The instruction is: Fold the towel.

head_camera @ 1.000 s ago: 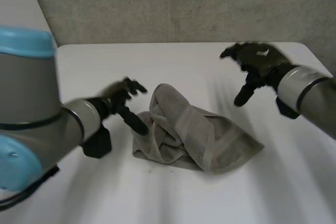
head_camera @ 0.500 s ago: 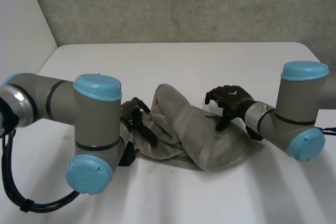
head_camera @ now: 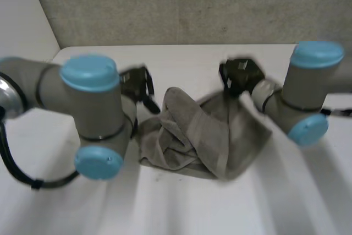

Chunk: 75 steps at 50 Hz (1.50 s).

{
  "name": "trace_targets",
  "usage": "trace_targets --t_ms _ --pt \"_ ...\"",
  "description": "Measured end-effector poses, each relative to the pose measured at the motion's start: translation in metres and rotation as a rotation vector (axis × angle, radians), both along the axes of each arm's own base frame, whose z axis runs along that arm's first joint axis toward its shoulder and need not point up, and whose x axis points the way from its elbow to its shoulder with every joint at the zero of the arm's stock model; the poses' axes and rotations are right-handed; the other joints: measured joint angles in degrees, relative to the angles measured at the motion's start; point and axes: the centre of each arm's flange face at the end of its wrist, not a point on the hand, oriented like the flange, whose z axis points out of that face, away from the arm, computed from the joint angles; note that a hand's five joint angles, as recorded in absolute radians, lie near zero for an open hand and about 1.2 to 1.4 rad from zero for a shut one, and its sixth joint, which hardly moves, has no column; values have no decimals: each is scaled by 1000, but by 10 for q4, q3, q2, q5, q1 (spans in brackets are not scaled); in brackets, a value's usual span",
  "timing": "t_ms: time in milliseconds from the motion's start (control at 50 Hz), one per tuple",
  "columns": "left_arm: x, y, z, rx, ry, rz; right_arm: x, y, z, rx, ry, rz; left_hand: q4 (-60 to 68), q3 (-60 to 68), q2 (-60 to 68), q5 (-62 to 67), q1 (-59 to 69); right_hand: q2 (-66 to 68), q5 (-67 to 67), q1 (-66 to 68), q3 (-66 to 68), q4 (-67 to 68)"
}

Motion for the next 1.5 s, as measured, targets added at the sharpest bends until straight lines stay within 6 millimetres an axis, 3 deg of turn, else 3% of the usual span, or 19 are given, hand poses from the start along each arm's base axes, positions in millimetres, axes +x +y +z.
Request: trace_targets --t_ms 20,60,80,100,120,140,180,260,360,420,440,480,580,700,720,880,900,1020,1500 --pt "-1 -7 15 -69 1 -2 0 -12 40 -136 -48 -42 6 6 7 0 7 9 20 2 21 22" --pt "-2 -20 46 -224 0 -4 -2 -20 81 -282 -108 -84 16 16 17 0 16 9 20 2 21 22" --pt "-1 -28 65 -323 -3 -4 -3 -22 97 -339 -133 -99 20 19 20 0 19 9 20 4 21 23" --pt "-1 -28 65 -323 -3 -4 -3 -22 97 -339 -133 -99 20 19 20 0 19 9 20 4 21 23" --pt "1 -40 102 -515 -7 -2 -5 -23 116 -410 -165 -116 23 22 23 0 20 9 21 6 21 23" --pt "2 -42 113 -570 -9 -2 -10 -20 160 -567 -240 -148 23 23 23 0 21 9 23 6 21 23" --pt "6 -47 142 -725 -18 -2 -15 -13 189 -672 -290 -160 25 24 25 0 23 9 23 6 21 24" --pt "9 -47 150 -779 -35 -14 -16 -6 196 -697 -302 -150 26 26 26 0 23 9 23 6 21 24" --pt "10 -39 117 -665 -82 -66 -14 9 162 -568 -230 -103 26 26 26 0 23 9 23 6 23 24" --pt "10 -29 86 -535 -106 -105 -14 19 134 -452 -159 -75 -28 -27 -36 0 -30 9 23 6 23 24" --pt "11 -22 69 -459 -111 -125 -15 25 120 -395 -119 -61 -181 -179 -193 0 -202 9 23 6 23 24" --pt "11 -14 54 -383 -109 -144 -16 32 108 -345 -77 -50 -220 -224 -225 0 -235 4 20 3 15 15" --pt "9 6 20 -195 -75 -182 -21 45 95 -277 6 -39 -329 -331 -331 0 -326 -160 -128 -130 -154 -157" --pt "5 20 -5 -29 -28 -201 -26 50 85 -225 59 -48 -358 -357 -358 0 -351 -160 -128 -130 -154 -157" --pt "2 29 -17 59 -2 -209 -30 54 77 -185 80 -51 -364 -362 -364 0 -357 -400 -377 -324 -396 -398" --pt "-14 46 -38 183 43 -240 -49 65 40 -16 139 -73 -376 -375 -376 0 -370 -438 -435 -366 -444 -453" --pt "-22 48 -43 199 54 -251 -58 70 26 37 154 -85 -376 -375 -376 0 -370 -438 -435 -366 -444 -453" --pt "-36 45 -54 216 95 -242 -70 80 3 108 177 -104 -368 -368 -368 0 -366 -438 -435 -366 -444 -453" --pt "-64 27 -92 192 115 -150 -85 83 -14 127 185 -141 -262 -262 -261 0 -258 -438 -435 -366 -444 -453"
